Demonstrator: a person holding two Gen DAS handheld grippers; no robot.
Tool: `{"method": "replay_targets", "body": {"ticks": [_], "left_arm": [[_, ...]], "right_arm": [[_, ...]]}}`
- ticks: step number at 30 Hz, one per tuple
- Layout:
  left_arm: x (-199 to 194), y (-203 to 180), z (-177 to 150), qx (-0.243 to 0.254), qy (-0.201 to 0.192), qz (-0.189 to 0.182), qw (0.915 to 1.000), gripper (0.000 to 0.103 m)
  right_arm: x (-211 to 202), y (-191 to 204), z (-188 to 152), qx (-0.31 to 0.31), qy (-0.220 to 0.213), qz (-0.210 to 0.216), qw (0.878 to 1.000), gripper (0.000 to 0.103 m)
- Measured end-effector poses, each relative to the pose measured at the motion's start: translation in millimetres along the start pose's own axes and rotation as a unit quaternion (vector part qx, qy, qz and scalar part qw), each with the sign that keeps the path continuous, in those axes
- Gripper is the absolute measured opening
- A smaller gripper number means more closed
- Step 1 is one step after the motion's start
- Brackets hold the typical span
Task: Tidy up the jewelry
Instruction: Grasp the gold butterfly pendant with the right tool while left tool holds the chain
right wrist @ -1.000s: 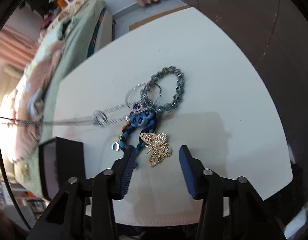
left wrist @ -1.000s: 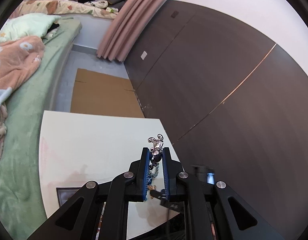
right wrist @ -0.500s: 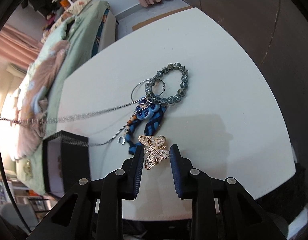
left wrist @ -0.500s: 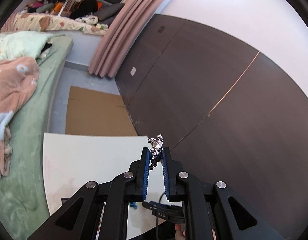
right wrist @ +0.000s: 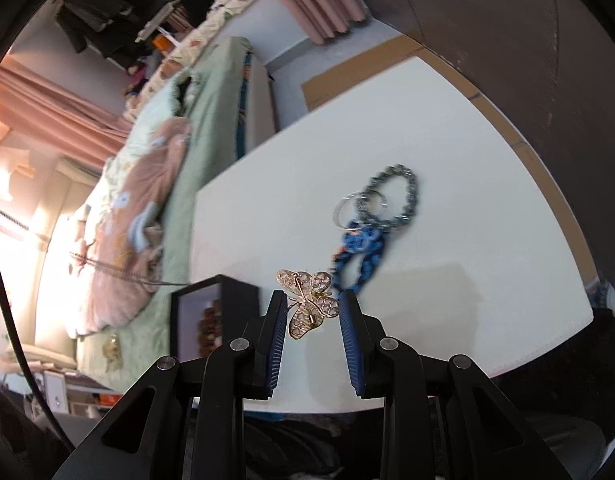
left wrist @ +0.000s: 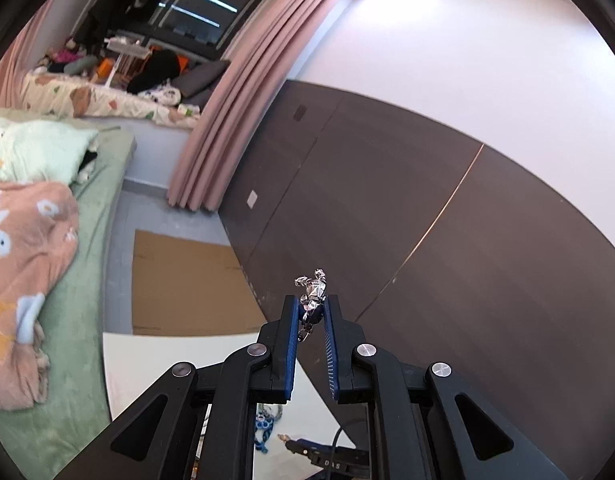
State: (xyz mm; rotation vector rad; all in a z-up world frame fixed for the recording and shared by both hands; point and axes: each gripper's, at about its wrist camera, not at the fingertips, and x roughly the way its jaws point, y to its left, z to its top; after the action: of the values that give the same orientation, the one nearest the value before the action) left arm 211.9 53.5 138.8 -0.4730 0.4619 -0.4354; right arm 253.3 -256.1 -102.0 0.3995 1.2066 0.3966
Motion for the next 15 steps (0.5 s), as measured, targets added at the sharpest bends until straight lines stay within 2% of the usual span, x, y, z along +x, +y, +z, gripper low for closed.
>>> {"method": "replay_targets", "body": {"ticks": [9,15], "left_arm": [[-33.0,1.3,7.1,0.004,-0.028,0.005,0.9996,0.013],[-35.0,8.1,-0.2,0.001,-0.025,0.016,0.9996,0.013]], "right_arm": [[3.0,46.2,-6.8,-0.032,-0.003,0.028,0.999,0.028],[9.0,59.9,-13.9,-0.040,0.001,0.031,0.999,0.028]]}}
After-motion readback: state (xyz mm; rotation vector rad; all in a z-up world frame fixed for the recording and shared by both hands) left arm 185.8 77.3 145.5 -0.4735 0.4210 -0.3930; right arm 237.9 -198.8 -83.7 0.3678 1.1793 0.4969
